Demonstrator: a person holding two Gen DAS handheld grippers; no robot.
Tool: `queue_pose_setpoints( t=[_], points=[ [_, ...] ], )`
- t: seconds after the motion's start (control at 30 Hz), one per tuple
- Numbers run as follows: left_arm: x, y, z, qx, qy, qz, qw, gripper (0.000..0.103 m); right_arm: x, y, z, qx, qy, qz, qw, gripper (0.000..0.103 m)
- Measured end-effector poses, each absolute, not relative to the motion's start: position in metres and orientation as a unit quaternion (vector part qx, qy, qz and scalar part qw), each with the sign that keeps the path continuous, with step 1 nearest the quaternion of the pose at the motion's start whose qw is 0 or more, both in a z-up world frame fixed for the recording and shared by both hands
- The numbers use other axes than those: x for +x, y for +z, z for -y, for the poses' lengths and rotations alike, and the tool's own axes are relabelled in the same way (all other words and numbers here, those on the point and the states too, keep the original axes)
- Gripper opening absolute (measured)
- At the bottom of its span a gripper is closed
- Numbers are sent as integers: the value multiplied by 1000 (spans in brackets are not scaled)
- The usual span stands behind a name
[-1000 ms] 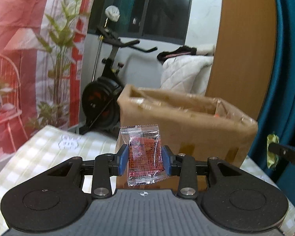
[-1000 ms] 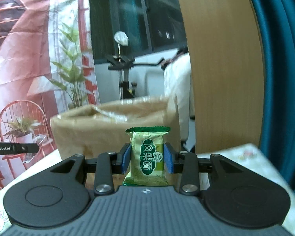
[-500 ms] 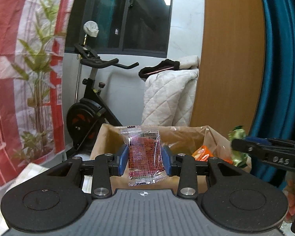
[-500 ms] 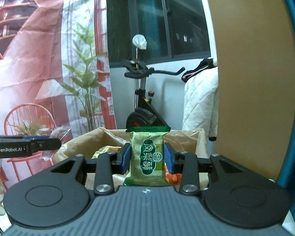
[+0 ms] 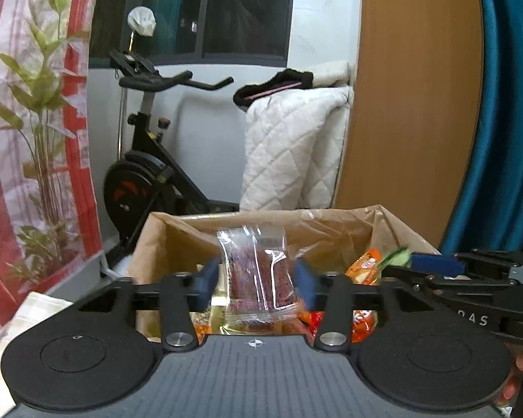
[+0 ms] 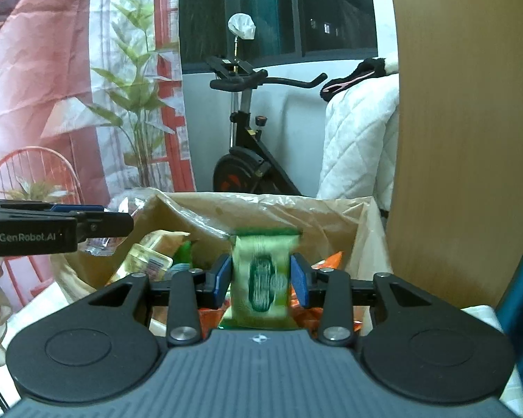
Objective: Organize snacks
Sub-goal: 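Carry jerky packet and green pastry over the lined box and open both grippers, then move both grippers back down to the remaining snacks beside the box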
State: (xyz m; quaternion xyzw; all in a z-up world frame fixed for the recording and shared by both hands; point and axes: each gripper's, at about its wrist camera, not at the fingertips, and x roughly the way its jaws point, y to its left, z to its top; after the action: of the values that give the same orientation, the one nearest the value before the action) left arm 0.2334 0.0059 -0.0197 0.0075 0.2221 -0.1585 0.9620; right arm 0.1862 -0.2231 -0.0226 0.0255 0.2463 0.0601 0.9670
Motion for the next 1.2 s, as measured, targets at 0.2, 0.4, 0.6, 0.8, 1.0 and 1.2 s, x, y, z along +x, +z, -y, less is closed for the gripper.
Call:
queue_pose_setpoints(
  t=[0.2,0.4,0.6,0.8,1.0,1.2],
  points=[
    [223,-21,-10,15,-164,-231,959,62,174,-16,234,38,58,-238,969,49],
    [205,-14,-22,11,-154,-236,959,62,155,-9,240,48,56,-240,968,50],
    [177,-11,-48,-7,-139,-236,962,62,124,-1,245,65,60,-235,968,50],
    [154,-30,-64,-12,-129,-250,960,62,93,-8,252,76,59,-233,968,54],
    [147,-61,-64,-12,-125,-277,953,62,74,-31,261,92,40,-251,963,54],
    [148,-85,-55,-13,-135,-289,948,61,67,-67,271,107,16,-291,950,54]
  ],
)
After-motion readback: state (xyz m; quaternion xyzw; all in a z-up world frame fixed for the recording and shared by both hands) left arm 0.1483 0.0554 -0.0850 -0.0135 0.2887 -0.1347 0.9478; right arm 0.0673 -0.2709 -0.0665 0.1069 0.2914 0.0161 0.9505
